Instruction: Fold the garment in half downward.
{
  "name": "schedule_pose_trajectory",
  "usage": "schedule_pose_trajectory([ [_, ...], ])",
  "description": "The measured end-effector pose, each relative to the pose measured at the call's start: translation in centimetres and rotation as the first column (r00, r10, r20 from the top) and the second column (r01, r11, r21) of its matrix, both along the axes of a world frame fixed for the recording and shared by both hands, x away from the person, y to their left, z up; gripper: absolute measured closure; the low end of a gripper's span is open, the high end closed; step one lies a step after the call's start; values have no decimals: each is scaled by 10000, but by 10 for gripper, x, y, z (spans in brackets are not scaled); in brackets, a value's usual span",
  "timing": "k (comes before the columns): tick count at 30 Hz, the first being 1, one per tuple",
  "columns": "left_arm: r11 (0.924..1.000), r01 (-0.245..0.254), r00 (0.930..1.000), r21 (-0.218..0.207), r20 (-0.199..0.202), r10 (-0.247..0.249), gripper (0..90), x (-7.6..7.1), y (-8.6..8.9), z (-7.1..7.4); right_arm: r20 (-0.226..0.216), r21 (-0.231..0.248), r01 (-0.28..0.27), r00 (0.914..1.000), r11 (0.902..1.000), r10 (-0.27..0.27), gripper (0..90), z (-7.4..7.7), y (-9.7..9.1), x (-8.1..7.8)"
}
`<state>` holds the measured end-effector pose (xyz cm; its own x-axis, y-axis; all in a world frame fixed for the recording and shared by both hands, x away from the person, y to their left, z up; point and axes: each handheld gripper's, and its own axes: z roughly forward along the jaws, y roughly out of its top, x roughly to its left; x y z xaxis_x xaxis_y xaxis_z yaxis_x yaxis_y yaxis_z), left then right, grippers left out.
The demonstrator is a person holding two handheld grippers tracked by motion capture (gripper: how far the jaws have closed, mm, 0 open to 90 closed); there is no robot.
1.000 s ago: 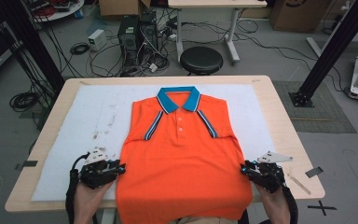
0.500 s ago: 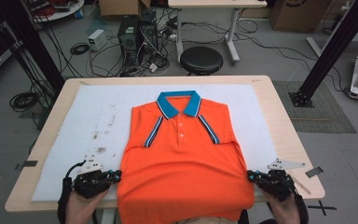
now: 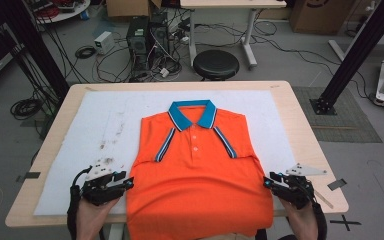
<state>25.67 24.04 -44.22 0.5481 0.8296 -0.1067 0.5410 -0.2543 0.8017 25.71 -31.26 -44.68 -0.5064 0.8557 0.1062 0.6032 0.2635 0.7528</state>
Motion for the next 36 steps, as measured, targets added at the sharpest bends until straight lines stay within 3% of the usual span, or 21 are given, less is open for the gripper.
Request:
schedule_pose_trajectory([
  [2, 9998, -96, 9998, 188, -162, 99, 587, 6, -4, -4, -213, -151, 46, 9998, 9999, -50, 652, -5, 5, 6],
  [3, 9998, 57, 9994, 203, -331, -50, 614, 9, -6, -7, -88, -311, 91, 9999, 9995, -94, 694, -7, 8, 7],
  [5, 9989, 5, 9999, 466, -173, 3, 707, 7, -8, -9, 123, -525, 145, 9998, 9985, -139, 755, -7, 9, 5],
  [7, 9997, 256, 9989, 38, -385, -254, 864, 7, -5, -9, -248, 58, -148, 9996, 9999, 149, 877, -7, 5, 4],
  [8, 9997, 204, 9992, 97, -343, -201, 871, 5, -5, -9, -420, 262, -217, 9989, 9994, 228, 885, -7, 3, 4],
  [14, 9985, 544, 9979, 98, -357, -540, 877, -5, -2, -7, -678, 459, -540, 9961, 9975, 571, 893, -6, -3, -4],
  [22, 9941, 1075, 9928, -108, -513, -1080, 878, -29, 4, -4, -910, 647, -863, 9916, 9942, 920, 893, -5, -14, -27],
  [24, 9952, 967, 9949, -162, -259, -971, 866, -32, 5, -4, -1007, 711, -912, 9901, 9933, 981, 883, -4, -16, -30],
  [26, 9949, 886, 9961, -484, 8, -887, 727, -34, 8, 0, -774, 712, -824, 9931, 9941, 879, 737, -4, -16, -32],
  [28, 9922, 889, 9960, -870, 190, -876, 598, -35, 12, 4, -480, 908, -751, 9957, 9930, 797, 686, -2, -20, -35],
  [30, 9899, 887, 9960, -1110, 30, -889, 567, -35, 11, 7, -496, 966, -678, 9961, 9930, 729, 615, -1, -20, -35],
  [36, 9884, 1216, 9917, -910, -298, -1247, 457, -50, -2, 5, -807, 1004, -1073, 9900, 9891, 1156, 560, -1, -13, -48],
])
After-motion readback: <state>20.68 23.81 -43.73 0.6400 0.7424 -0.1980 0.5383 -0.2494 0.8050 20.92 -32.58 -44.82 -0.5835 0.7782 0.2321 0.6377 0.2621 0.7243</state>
